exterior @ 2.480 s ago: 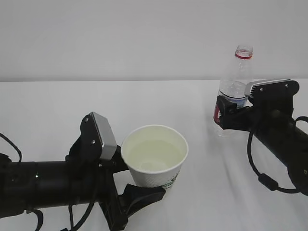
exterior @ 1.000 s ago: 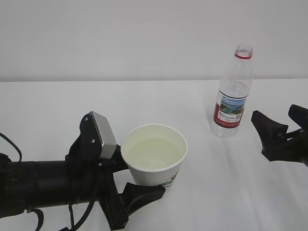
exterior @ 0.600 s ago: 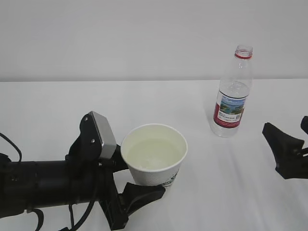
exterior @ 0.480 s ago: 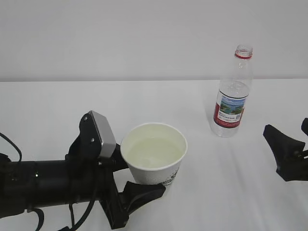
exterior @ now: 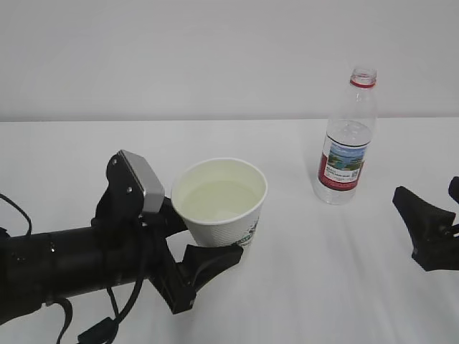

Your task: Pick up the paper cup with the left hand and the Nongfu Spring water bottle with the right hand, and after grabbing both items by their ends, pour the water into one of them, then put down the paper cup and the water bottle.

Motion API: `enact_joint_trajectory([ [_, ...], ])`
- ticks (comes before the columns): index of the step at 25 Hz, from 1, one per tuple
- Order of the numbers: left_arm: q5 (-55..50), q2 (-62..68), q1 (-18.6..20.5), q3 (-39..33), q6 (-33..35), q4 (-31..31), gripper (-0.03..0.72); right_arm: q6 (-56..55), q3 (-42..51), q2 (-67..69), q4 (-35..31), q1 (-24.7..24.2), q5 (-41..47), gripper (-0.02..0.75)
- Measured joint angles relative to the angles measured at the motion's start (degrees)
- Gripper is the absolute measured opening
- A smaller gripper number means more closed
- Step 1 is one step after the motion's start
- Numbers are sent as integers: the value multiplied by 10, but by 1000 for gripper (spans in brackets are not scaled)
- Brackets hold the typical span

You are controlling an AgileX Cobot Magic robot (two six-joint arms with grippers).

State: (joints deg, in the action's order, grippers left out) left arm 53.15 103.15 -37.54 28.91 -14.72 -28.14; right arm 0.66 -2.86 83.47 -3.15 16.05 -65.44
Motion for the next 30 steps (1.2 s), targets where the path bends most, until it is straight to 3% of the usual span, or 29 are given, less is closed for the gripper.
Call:
enact_joint_trajectory([
  [13, 6, 0, 2, 0, 70, 129, 552, 0, 0, 0, 0, 0, 0, 597],
  [30, 14, 2, 105, 0, 73, 156, 552, 0, 0, 0, 0, 0, 0, 594],
])
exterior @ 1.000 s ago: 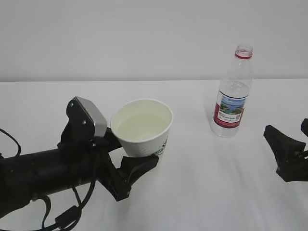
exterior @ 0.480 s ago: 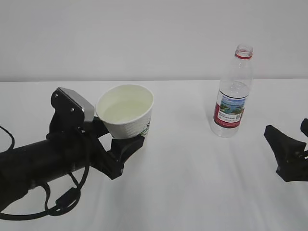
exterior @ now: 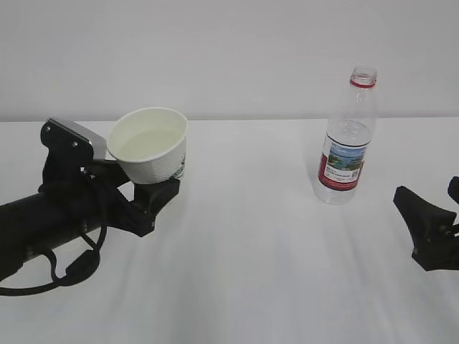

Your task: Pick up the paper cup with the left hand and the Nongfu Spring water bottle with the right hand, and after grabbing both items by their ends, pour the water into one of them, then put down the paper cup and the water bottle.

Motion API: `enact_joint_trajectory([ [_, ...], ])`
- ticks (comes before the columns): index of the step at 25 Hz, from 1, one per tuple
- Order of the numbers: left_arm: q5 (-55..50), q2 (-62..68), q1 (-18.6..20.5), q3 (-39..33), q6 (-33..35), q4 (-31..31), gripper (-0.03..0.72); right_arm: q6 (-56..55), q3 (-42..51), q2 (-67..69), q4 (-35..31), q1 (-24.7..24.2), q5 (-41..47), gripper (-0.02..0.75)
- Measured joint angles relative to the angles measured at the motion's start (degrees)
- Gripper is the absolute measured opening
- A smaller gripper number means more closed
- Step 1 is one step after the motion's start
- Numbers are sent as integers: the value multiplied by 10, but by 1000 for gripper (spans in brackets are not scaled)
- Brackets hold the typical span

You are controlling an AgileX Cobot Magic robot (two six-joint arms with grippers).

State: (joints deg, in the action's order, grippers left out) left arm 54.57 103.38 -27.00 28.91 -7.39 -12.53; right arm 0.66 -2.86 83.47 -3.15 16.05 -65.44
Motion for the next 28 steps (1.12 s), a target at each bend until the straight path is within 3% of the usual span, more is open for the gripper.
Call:
enact_joint_trajectory([
  [22, 5, 1, 128, 0, 0, 4, 552, 0, 0, 0, 1, 0, 0, 594],
  [28, 5, 1, 151, 0, 0, 30, 552, 0, 0, 0, 1, 0, 0, 594],
])
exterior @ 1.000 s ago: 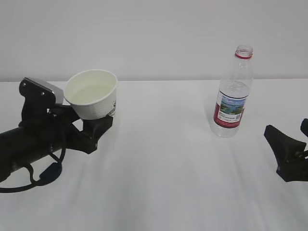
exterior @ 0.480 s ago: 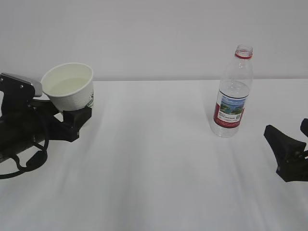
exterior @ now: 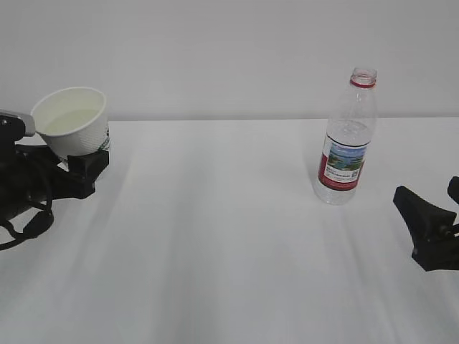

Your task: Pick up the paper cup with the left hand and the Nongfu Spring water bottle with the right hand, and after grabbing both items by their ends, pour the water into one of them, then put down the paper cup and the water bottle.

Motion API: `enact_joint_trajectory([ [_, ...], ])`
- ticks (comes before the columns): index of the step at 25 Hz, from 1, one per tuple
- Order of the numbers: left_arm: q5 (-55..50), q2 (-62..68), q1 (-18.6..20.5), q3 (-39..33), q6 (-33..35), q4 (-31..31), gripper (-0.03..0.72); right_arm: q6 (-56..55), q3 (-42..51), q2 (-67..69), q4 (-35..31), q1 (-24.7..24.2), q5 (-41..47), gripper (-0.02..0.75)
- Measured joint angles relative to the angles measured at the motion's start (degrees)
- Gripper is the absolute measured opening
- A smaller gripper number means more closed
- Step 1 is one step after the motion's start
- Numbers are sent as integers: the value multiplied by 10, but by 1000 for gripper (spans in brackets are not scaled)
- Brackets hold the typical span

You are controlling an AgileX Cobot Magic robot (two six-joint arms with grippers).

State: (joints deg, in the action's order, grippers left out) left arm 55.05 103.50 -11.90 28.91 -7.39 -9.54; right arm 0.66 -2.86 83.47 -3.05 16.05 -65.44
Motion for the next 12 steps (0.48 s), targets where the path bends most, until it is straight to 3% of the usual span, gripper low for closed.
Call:
enact_joint_trajectory([
  [12, 39, 24, 16, 0, 0, 65, 552, -7, 0, 0, 7, 0, -1, 594],
])
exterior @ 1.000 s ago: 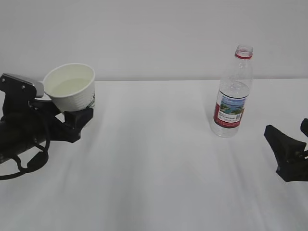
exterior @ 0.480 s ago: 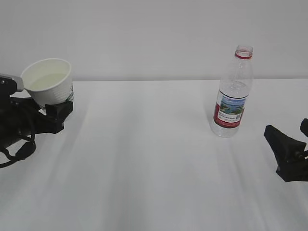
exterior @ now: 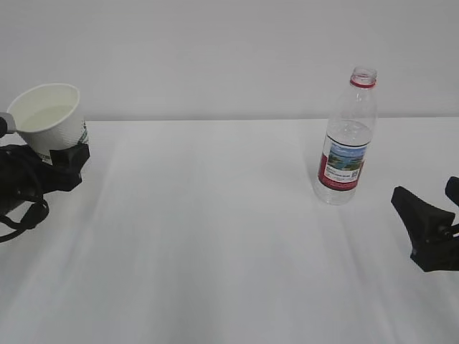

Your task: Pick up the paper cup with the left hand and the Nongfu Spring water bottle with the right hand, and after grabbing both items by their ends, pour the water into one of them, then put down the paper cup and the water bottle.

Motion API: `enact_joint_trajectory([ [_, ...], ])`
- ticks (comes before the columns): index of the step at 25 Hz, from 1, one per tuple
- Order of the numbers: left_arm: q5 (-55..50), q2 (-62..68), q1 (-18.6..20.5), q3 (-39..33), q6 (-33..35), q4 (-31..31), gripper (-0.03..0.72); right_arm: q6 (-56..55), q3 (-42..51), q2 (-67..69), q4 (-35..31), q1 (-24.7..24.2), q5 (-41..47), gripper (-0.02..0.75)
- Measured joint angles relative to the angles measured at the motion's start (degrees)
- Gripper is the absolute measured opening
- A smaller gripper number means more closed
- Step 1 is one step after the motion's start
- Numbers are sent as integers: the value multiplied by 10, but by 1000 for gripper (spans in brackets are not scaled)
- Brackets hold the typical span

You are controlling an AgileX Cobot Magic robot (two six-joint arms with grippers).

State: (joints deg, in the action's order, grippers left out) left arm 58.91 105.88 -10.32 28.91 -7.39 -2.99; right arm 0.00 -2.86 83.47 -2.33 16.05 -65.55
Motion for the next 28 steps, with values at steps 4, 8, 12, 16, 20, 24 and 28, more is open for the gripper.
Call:
enact_joint_trajectory([
  [4, 20, 31, 0, 0, 0, 10, 552, 0, 0, 0, 2, 0, 0, 593],
  [8, 33, 52, 0, 7, 0, 25, 552, 0, 0, 0, 5, 0, 0, 593],
  [12, 38, 77, 1, 29, 0, 30, 552, 0, 0, 0, 7, 0, 0, 593],
  [16, 42, 98, 1, 53, 0, 33, 552, 0, 0, 0, 8, 0, 0, 593],
  [20, 43, 123, 1, 79, 0, 37, 552, 0, 0, 0, 10, 0, 0, 593],
  [24, 43, 143, 3, 102, 0, 46, 552, 0, 0, 0, 11, 0, 0, 593],
  [28, 44, 161, 16, 113, 0, 49, 552, 0, 0, 0, 11, 0, 0, 593],
])
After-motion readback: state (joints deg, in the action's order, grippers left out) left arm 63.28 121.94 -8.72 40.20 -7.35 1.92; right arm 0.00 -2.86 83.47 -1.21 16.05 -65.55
